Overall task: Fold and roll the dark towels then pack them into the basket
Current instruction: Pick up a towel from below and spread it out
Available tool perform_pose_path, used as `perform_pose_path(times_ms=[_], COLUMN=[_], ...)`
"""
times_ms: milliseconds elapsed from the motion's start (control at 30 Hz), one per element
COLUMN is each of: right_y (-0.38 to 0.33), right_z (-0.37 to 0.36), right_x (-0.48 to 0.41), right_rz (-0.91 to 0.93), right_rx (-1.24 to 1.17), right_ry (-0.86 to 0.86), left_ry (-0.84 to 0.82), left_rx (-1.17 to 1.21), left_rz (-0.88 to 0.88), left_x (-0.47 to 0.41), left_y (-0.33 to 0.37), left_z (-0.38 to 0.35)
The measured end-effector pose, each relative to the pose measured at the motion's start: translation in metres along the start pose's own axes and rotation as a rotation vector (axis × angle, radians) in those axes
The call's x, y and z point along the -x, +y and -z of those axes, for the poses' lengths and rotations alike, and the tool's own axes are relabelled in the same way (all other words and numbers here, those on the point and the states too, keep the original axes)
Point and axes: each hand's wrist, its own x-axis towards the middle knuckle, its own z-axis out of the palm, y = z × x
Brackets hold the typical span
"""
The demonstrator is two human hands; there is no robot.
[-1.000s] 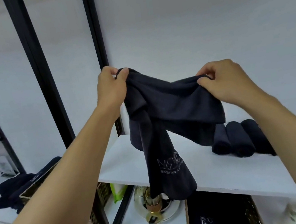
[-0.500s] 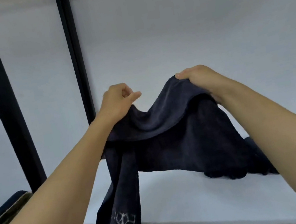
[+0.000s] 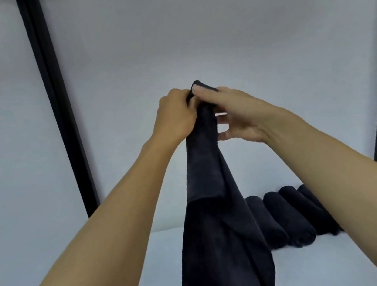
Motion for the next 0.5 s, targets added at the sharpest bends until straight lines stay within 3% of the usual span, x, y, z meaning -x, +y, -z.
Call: perform_pose_path(times_ms=[200,300,500], right_y=[0.028,0.041,0.067], right_z=[0.0,0.006,0.033], right_x=[-0.014,-0.018,-0.026], right_rz=[-0.099,-0.117,-0.042], right_rx=[0.066,0.099,0.107], right_ry=[0.105,0.072,0.181], left_ry=[-0.016,-0.012,0.151], left_rx=[0.192,0.249,0.33], left_rz=[0.255,0.308,0.377], left_x=[-0.013,-0.022,-0.052], left_y=[-0.025,-0.031,-0.048], left_z=[-0.025,-0.031,-0.015])
